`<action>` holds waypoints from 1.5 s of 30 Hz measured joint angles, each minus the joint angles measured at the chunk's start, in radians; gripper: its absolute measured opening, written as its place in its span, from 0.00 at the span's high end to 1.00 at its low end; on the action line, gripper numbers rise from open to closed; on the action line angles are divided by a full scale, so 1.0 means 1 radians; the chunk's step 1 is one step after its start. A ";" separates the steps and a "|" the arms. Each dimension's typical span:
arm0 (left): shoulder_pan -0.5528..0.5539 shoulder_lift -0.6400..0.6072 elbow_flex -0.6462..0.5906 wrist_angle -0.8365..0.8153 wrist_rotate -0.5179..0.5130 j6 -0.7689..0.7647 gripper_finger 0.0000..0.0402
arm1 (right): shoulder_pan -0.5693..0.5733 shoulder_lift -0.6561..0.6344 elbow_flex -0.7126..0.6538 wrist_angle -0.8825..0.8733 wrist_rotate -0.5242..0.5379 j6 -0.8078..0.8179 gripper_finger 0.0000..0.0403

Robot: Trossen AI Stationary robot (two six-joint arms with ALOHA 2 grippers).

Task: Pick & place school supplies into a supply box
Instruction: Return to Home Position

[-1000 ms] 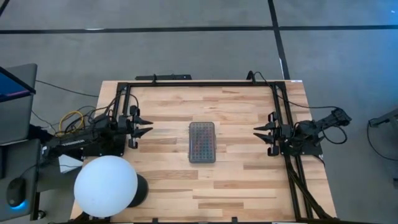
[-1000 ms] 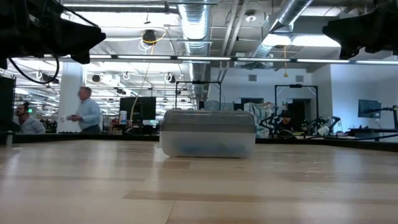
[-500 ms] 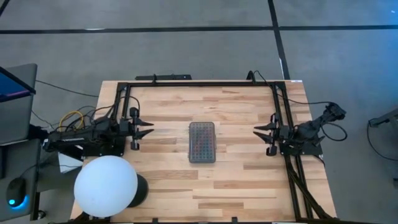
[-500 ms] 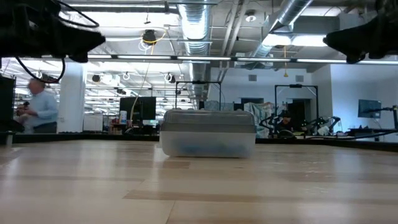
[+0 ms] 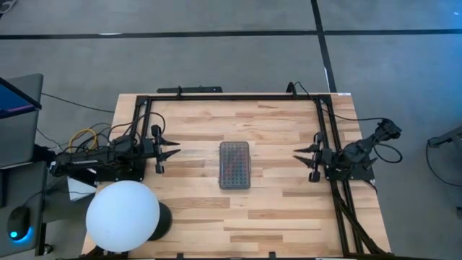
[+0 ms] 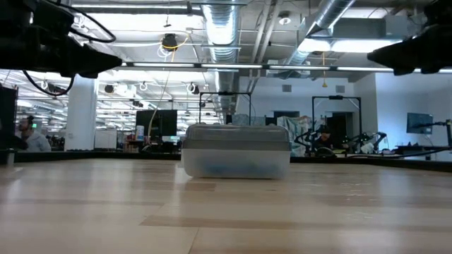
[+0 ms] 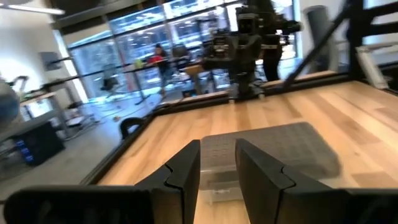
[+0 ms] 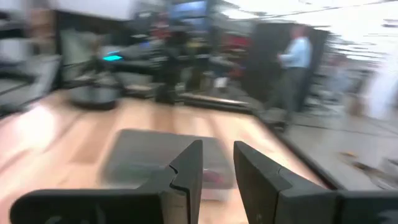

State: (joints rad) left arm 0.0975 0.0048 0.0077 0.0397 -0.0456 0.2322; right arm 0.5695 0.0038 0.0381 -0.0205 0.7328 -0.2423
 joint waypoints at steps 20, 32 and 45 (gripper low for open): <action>0.000 0.000 -0.001 -0.004 0.008 0.019 0.76 | -0.204 -0.001 0.011 -0.046 -0.395 0.023 0.79; 0.000 0.000 -0.001 -0.005 0.018 0.016 0.76 | -0.469 -0.001 0.007 -0.061 -0.654 0.019 0.79; 0.000 0.000 -0.001 -0.008 0.034 -0.013 0.76 | -0.574 0.017 0.002 -0.048 -0.659 0.068 0.79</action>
State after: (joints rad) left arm 0.0978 0.0048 0.0067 0.0319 -0.0120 0.2195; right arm -0.0041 0.0208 0.0405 -0.0685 0.0739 -0.1747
